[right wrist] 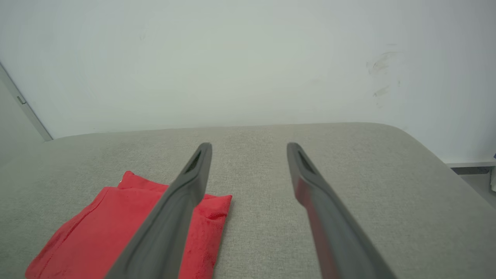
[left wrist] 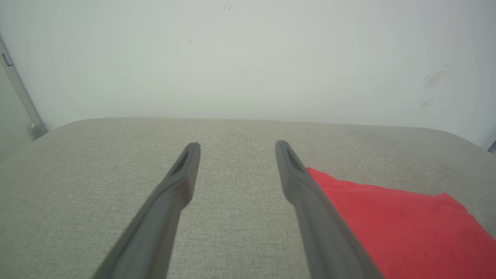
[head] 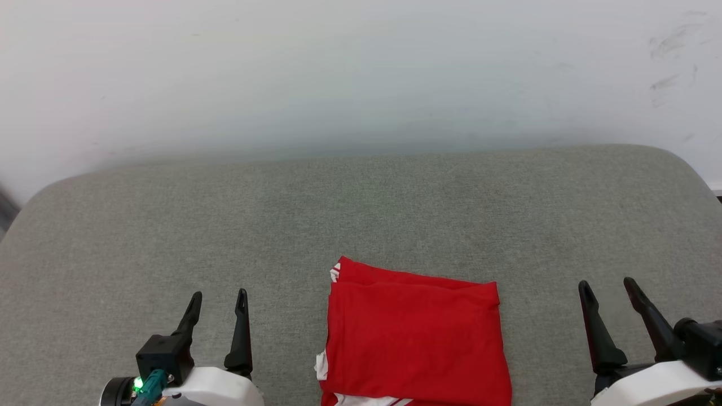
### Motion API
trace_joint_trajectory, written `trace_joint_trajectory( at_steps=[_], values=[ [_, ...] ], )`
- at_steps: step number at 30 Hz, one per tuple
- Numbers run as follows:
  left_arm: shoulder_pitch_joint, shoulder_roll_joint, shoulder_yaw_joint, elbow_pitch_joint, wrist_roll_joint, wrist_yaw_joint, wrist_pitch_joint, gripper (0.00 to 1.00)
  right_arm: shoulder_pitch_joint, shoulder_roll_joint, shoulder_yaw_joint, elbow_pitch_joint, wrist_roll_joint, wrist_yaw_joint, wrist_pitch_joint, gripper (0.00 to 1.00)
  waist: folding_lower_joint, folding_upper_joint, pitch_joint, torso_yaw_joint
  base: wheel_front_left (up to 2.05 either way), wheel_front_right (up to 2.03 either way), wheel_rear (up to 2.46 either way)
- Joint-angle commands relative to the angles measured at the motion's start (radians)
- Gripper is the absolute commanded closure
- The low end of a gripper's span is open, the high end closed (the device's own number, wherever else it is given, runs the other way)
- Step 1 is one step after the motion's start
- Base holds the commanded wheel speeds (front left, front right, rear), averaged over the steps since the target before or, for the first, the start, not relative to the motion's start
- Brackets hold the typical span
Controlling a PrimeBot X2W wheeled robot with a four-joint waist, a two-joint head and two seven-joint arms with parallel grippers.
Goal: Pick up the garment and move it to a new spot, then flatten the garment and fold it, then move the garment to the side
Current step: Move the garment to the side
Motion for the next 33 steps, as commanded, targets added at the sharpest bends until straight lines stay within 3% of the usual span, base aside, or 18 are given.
trace_joint_trajectory(
  at_steps=[1,8,13,19,26,33],
  values=[
    [0.010,-0.007,0.010,-0.003,0.009,-0.005,-0.007,0.00,0.018,0.008,-0.008,0.000,0.019,0.000,0.015,0.00,0.0000,-0.0001,0.002,0.002,0.00,0.00,0.00],
    [-0.003,-0.021,0.046,-0.012,0.019,-0.036,-0.006,0.00,-0.038,-0.005,-0.167,0.087,0.207,0.000,0.193,0.00,0.0000,-0.0001,0.023,0.027,0.00,0.00,0.00],
    [-0.029,-0.045,0.061,-0.017,0.038,-0.052,-0.006,0.00,-0.108,-0.047,-0.308,0.207,0.302,0.000,0.382,0.00,0.0000,-0.0001,0.050,0.074,0.00,0.00,0.00],
    [-0.067,-0.079,0.070,-0.027,0.065,-0.078,-0.005,0.00,-0.184,-0.049,-0.374,0.353,0.381,0.000,0.653,0.00,0.0000,-0.0001,0.112,0.136,0.00,0.00,0.00],
    [-0.099,-0.109,0.087,-0.016,0.091,-0.102,-0.005,0.00,-0.251,0.013,-0.362,0.420,0.508,0.000,0.808,0.00,0.0000,-0.0001,0.163,0.187,0.00,0.00,0.00],
    [-0.124,-0.131,0.108,0.006,0.127,-0.131,-0.005,0.00,-0.301,0.043,-0.244,0.497,0.715,-0.001,0.830,0.00,0.0000,-0.0001,0.203,0.206,0.00,0.00,0.00]
  ],
)
